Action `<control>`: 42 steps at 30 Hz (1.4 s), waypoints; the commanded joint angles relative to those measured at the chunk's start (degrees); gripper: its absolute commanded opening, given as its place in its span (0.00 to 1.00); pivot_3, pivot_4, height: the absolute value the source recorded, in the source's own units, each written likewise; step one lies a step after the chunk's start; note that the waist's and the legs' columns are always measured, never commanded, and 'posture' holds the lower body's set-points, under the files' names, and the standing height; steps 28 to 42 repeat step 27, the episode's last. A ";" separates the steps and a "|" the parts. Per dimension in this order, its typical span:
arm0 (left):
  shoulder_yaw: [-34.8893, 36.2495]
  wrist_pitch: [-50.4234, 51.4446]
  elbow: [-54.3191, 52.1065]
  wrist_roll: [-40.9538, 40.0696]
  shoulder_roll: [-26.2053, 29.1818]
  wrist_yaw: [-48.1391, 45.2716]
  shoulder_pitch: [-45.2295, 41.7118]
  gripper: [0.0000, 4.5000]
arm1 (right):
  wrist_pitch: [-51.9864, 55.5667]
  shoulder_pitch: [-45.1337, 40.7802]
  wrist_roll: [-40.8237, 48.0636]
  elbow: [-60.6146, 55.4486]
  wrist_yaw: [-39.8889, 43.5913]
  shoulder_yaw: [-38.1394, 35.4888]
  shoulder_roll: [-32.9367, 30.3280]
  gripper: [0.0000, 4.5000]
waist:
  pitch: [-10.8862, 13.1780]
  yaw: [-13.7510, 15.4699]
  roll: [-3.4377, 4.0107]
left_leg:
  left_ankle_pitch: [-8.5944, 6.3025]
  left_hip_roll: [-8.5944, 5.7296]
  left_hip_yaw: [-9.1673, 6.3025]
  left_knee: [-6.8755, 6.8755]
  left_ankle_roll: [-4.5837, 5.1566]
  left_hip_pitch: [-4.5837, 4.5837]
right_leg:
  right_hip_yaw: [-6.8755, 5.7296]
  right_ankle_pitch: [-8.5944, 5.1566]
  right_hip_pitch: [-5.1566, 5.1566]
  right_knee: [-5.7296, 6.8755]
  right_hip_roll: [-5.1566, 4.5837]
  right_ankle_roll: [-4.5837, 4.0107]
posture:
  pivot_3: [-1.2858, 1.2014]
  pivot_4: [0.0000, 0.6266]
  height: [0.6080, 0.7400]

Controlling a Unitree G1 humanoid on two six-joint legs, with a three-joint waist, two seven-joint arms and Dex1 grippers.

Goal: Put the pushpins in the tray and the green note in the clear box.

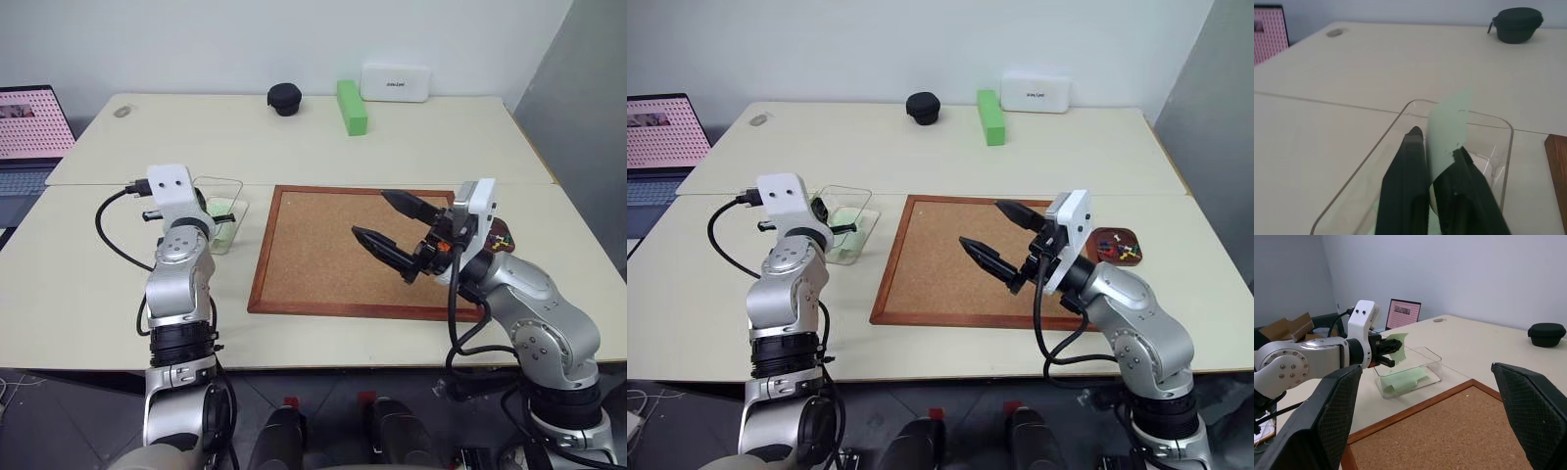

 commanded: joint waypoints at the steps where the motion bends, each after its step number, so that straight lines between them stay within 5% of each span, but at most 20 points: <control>1: 0.37 -0.80 -0.45 -0.66 0.59 0.43 -1.47 0.28 | -1.88 -0.34 -0.71 -0.86 -0.07 0.05 -0.30 1.00 | 0.00 0.00 0.00 | 0.00 0.00 0.00 0.00 0.00 0.00 | 0.00 0.00 0.00 0.00 0.00 0.00 | 0.52 0.24 1.00; 14: -4.35 -4.62 -4.47 -3.40 0.54 -6.35 -0.02 0.83 | -1.25 -0.71 -4.27 -1.44 -5.40 0.42 0.01 1.00 | 0.00 0.03 0.00 | 0.00 -0.01 0.00 0.00 -0.01 -0.01 | 0.01 0.01 0.00 0.00 0.00 -0.03 | 0.52 0.24 1.00; 17: -7.07 -3.85 -10.02 -7.25 -1.82 -11.49 4.33 0.97 | -1.96 2.41 -12.05 -0.25 -13.42 2.23 2.08 1.00 | -0.02 0.03 -0.02 | 0.00 0.00 0.01 0.00 -0.01 0.00 | 0.02 0.14 0.00 -0.02 -0.02 -0.24 | 0.52 0.24 1.00; 25: -15.95 -6.26 -21.52 -6.37 -3.51 -15.74 20.75 0.97 | -4.56 10.57 -30.11 3.83 -27.79 5.68 4.53 1.00 | -0.04 -0.12 -0.02 | 0.01 0.02 0.12 -0.02 -0.03 0.03 | 0.14 0.13 -0.06 0.03 -0.01 -0.23 | 0.52 0.24 1.00; 42: -17.54 -7.52 -22.28 -5.93 -3.57 -16.77 23.58 0.97 | -4.29 12.52 -31.54 4.06 -29.03 5.88 5.58 1.00 | -0.04 -0.10 -0.02 | 0.01 0.04 0.10 -0.02 -0.02 0.06 | 0.11 0.03 -0.03 0.04 0.01 -0.07 | 0.52 0.24 1.00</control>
